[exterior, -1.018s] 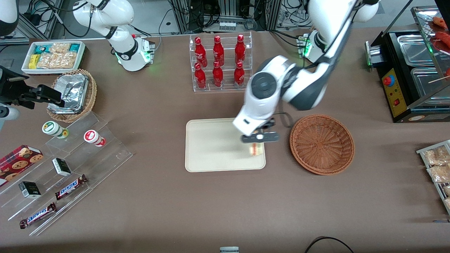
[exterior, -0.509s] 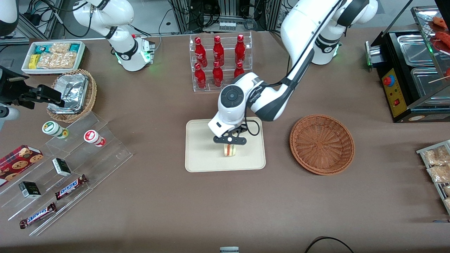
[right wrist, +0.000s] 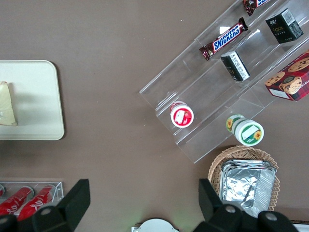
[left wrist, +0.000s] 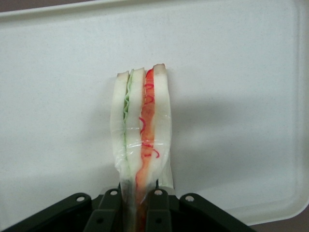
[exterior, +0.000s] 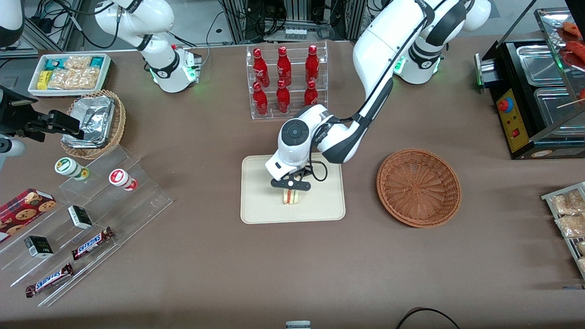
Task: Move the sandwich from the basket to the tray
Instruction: 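Lower the sandwich onto the tray and open the left gripper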
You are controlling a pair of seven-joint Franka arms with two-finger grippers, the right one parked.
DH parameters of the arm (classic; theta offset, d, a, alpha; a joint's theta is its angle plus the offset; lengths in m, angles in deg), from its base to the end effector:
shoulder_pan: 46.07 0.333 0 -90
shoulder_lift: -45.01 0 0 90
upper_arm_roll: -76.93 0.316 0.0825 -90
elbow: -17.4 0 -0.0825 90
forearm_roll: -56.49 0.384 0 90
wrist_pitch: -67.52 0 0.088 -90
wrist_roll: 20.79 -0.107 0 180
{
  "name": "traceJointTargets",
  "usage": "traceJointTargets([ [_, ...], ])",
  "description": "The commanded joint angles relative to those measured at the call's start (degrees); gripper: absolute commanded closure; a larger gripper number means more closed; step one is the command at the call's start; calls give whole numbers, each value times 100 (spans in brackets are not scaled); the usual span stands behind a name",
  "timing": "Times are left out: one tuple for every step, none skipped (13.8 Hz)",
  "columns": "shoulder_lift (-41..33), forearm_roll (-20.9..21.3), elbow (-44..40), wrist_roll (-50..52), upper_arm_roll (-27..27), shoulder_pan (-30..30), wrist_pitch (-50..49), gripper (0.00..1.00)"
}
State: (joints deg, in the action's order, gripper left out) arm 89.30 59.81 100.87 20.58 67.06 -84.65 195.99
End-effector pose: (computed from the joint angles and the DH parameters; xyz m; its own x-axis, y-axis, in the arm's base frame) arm 0.4983 -0.5253 0.2317 0.9934 -0.1104 -0.0314 -0.1080 -0.9916 0.0707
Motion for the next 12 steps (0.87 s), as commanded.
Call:
traceJointTargets([
  [71,20,-138,20,64,-89,-68,84],
  [80,19,-138,29,64,-89,-68,23],
  [71,37,-130,38,64,-149,-85,1],
  [54,28,-138,46,73,-185,-172,0],
  [36,28,-138,47,73,-185,-234,0],
  [-8,20,-138,55,73,-177,-278,0],
  [-60,19,-156,99,82,-159,-383,0],
  [-252,-24,-165,195,82,-150,-497,0],
  [-419,-42,-165,266,91,-124,-577,0],
  [-543,-51,-165,284,99,-115,-647,0],
  [-622,-51,-165,293,108,-98,-683,0],
  [-745,-51,-139,301,108,-89,-770,0],
])
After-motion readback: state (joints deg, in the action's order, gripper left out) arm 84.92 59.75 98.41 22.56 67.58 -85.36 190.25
